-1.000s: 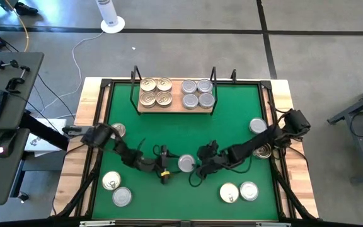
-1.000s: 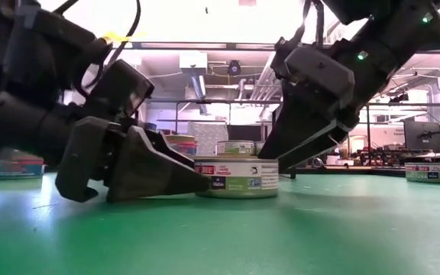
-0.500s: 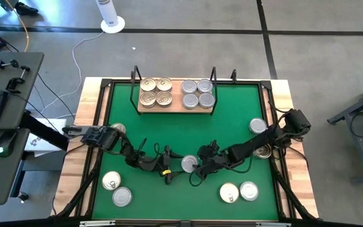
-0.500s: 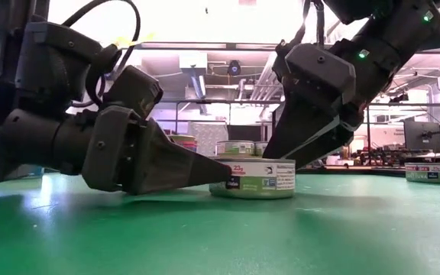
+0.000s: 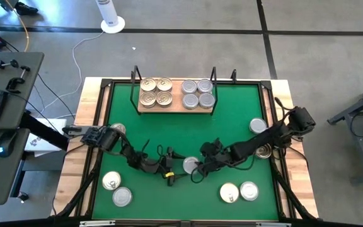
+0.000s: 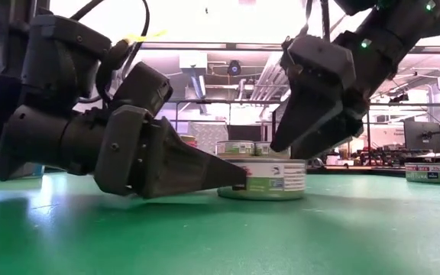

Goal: Stack canned seafood by type on shelf
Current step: Stack the green tuna can on top of the other green tuna can on the shelf

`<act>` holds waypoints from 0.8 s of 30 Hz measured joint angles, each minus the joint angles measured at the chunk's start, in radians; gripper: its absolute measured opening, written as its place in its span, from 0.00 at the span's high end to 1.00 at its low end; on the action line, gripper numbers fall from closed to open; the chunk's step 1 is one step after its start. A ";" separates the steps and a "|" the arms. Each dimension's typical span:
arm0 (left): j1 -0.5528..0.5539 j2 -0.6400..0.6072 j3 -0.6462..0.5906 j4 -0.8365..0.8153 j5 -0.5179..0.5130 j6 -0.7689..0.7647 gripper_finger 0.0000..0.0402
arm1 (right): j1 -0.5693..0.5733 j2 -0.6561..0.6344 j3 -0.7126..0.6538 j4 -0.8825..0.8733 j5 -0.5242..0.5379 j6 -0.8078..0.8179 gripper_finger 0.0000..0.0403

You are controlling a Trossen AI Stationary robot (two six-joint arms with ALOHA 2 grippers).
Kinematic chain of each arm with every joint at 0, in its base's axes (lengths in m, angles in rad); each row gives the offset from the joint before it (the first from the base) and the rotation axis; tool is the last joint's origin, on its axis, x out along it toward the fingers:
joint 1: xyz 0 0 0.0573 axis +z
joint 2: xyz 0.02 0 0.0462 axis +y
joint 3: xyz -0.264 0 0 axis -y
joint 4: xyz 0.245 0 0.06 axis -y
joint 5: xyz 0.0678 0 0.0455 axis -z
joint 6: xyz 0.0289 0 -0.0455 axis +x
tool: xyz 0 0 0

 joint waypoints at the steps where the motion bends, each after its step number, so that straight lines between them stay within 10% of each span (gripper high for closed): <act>1: -0.004 0.001 0.009 -0.006 -0.002 0.021 0.07 | 0.000 -0.004 0.000 -0.017 0.001 0.026 0.18; 9: 0.011 0.001 0.026 -0.030 -0.002 0.033 0.07 | 0.007 0.013 0.003 -0.139 0.020 0.205 0.18; 24: 0.017 0.001 0.028 -0.028 -0.039 0.038 0.07 | -0.007 0.114 -0.001 0.188 0.053 0.054 0.18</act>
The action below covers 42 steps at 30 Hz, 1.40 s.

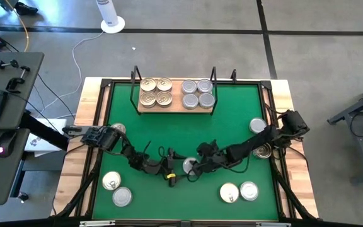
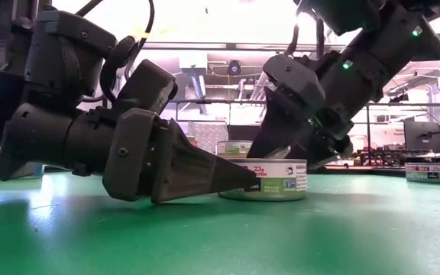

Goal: Stack canned seafood by type on shelf
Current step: Stack the green tuna can on top of the other green tuna can on the shelf

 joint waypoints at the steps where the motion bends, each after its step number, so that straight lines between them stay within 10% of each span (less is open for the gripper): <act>1: 0.000 0.000 0.000 0.000 -0.003 0.000 0.07 | 0.002 -0.005 -0.001 0.009 0.010 -0.019 0.18; 12: 0.041 -0.002 -0.002 -0.013 0.094 -0.052 0.07 | 0.053 -0.134 0.000 -0.026 0.026 -0.092 0.18; 22: 0.059 -0.003 0.000 -0.021 0.186 -0.027 0.07 | 0.120 -0.166 -0.002 -0.425 -0.018 0.265 0.18; 42: 0.069 -0.003 0.007 -0.001 0.250 -0.002 0.07 | 0.075 -0.047 -0.004 -0.287 -0.042 0.190 0.18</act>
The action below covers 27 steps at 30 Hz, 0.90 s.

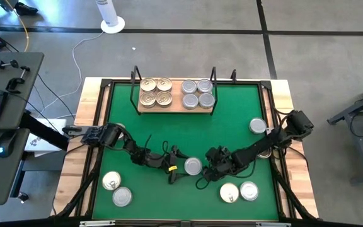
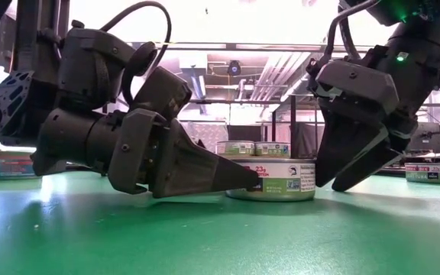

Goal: Stack canned seafood by type on shelf
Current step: Stack the green tuna can on top of the other green tuna can on the shelf

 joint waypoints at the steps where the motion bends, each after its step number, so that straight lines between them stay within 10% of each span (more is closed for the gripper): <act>1: -0.001 0.000 0.000 0.002 -0.001 0.001 0.07 | 0.000 0.000 0.000 0.000 0.001 0.000 0.18; 27: 0.010 -0.008 0.003 -0.027 0.019 0.006 0.07 | -0.002 0.002 0.000 0.005 0.007 -0.012 0.18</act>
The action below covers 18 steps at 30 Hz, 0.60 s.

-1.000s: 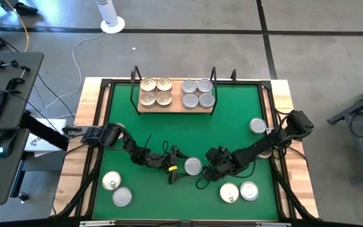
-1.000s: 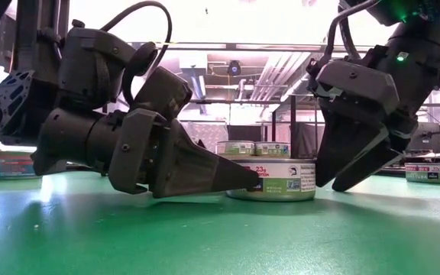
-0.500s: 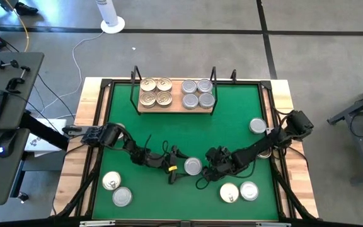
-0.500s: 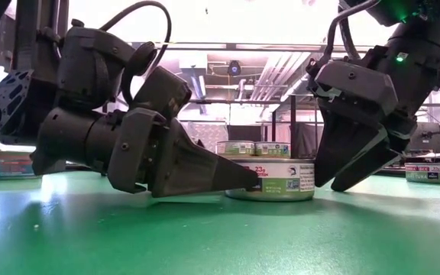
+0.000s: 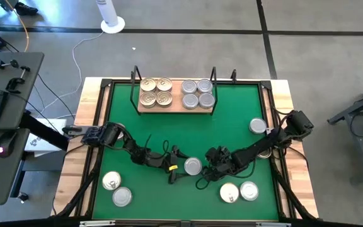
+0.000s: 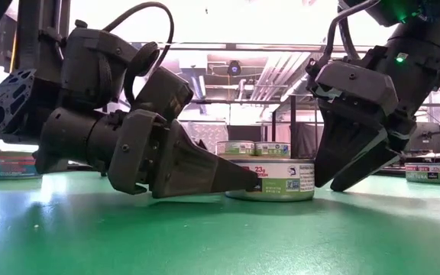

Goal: Stack canned seafood by type on shelf
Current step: Stack the green tuna can on top of the other green tuna can on the shelf

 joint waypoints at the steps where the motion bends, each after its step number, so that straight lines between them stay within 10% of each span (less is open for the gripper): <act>1: -0.003 -0.003 -0.001 -0.004 -0.002 0.008 0.07 | 0.000 0.000 0.000 0.000 0.000 0.000 0.18; 18: -0.037 -0.139 -0.086 -0.076 -0.101 0.163 0.07 | -0.008 0.004 0.003 0.095 0.012 -0.058 0.18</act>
